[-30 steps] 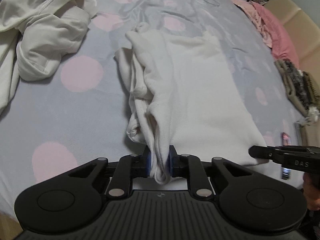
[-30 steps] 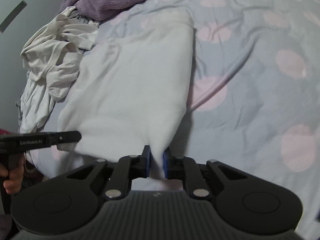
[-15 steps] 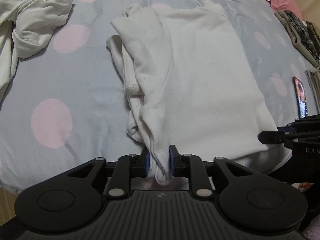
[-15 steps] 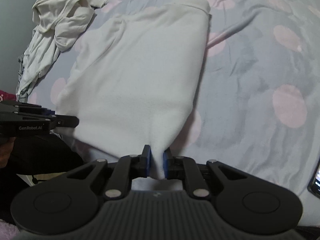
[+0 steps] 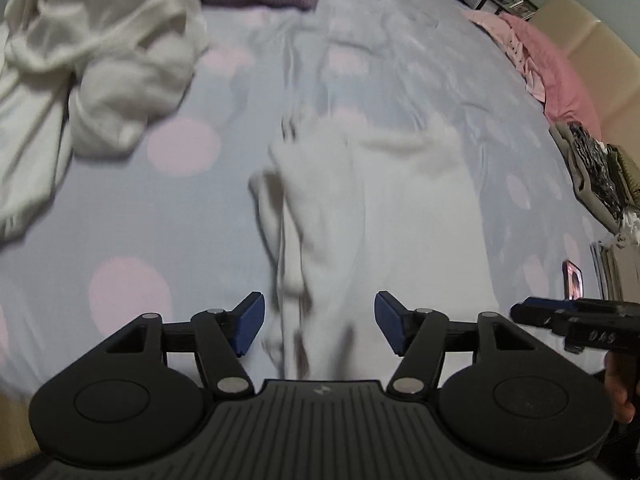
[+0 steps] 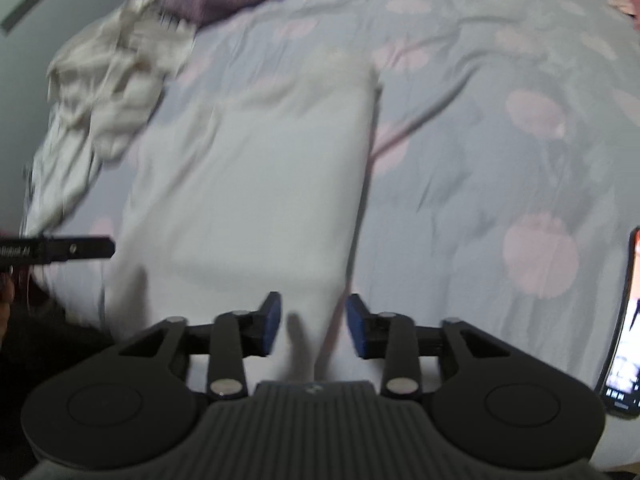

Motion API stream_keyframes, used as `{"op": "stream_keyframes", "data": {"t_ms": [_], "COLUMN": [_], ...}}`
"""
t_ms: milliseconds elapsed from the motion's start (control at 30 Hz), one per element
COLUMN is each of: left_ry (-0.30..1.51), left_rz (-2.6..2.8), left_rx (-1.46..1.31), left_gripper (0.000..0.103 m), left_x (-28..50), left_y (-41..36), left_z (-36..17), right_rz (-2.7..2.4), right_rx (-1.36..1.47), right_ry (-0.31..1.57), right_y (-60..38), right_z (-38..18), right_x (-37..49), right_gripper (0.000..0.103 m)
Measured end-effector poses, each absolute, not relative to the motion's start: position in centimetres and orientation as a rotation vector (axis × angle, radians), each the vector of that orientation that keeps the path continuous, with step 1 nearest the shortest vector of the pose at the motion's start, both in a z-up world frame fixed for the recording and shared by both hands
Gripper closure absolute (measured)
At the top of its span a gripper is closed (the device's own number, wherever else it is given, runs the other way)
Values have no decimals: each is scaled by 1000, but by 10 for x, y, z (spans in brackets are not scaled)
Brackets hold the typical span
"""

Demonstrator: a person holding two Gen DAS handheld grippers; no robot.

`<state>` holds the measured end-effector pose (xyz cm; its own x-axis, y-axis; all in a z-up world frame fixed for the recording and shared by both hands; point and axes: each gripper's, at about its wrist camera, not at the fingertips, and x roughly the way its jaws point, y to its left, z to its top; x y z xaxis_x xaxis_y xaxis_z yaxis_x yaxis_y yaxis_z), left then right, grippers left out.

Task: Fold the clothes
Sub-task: 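Grasp the folded white garment's end with both grippers, then lift the folded garment with both grippers and carry it toward the clothes stack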

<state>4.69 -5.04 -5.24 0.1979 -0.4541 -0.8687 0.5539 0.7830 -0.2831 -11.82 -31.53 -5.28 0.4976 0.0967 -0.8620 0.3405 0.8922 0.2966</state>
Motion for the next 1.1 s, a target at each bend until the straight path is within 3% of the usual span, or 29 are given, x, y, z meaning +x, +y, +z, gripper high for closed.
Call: {"op": "stream_keyframes", "data": {"t_ms": [267,533,767,933,1100], "left_ry": [1165,1242,1223,1210,1147], "left_rz": [-779,-777,-816,-829,-815], "left_rx": [155,82,40,-7,-18], "left_gripper": [42,42,38,58,64], "left_x": [98,134,142,138,125], "left_y": [-84,-90,-98,-104,-103], "left_z": [-59,-112,-127,-126,-127], "right_rz": [-188,-180,-135,-114,-116], "right_rx": [468,558,588,637,620], "right_ry": [1021,1018,989,969,943], "right_y": [-345,-359,-366,-368,-360], "right_z": [-39,-71,-99,-114,-117], "right_x": [-77,-42,-26,-23,-24], "right_gripper": [48,48,48,47,54]}}
